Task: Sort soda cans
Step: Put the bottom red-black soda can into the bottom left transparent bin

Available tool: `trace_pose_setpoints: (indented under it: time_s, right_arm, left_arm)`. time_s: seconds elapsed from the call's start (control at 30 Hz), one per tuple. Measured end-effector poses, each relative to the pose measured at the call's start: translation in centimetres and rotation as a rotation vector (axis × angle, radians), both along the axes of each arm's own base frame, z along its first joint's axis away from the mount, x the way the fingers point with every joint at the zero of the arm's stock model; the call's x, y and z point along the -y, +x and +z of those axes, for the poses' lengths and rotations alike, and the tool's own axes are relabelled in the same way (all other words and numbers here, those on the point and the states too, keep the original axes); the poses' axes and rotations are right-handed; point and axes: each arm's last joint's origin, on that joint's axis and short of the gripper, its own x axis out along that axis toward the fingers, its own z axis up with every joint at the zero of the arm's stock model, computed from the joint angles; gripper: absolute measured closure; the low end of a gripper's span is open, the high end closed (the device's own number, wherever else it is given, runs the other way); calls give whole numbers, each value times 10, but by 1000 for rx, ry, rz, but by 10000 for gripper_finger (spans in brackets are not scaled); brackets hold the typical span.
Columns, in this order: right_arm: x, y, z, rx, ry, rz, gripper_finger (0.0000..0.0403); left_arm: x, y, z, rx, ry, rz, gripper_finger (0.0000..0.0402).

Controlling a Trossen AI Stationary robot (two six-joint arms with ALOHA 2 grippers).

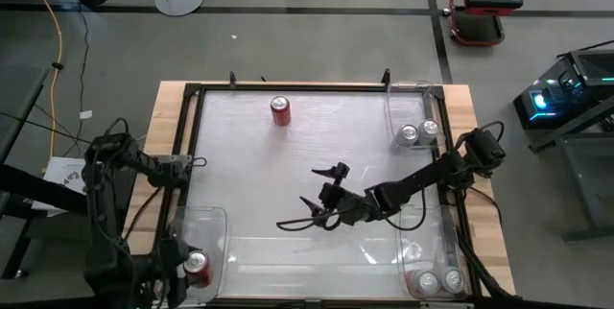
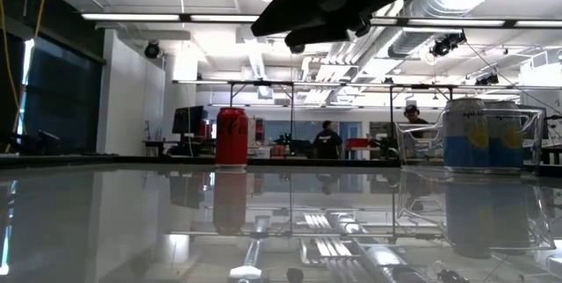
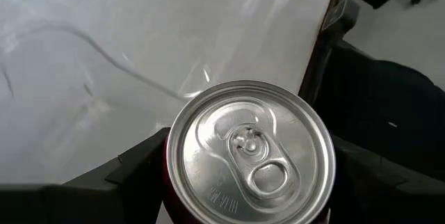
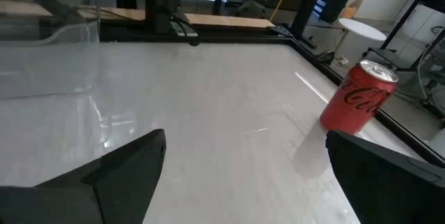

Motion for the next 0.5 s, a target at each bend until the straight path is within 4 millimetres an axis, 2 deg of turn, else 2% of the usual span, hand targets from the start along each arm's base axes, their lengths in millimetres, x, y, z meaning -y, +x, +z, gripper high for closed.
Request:
trace_pose_setpoints:
  time_s: [0.13, 0.27, 0.5]
  right_arm:
    - [2, 2, 2, 13, 2, 4, 18]
    - [4, 3, 3, 21, 10, 21, 18]
    - [3, 3, 3, 14, 9, 45, 18]
  left_arm:
    - [6, -2, -9, -6, -13, 34, 103]
    - [6, 2, -8, 46, 21, 21, 103]
    - [-10, 17, -2, 121, 205, -10, 103]
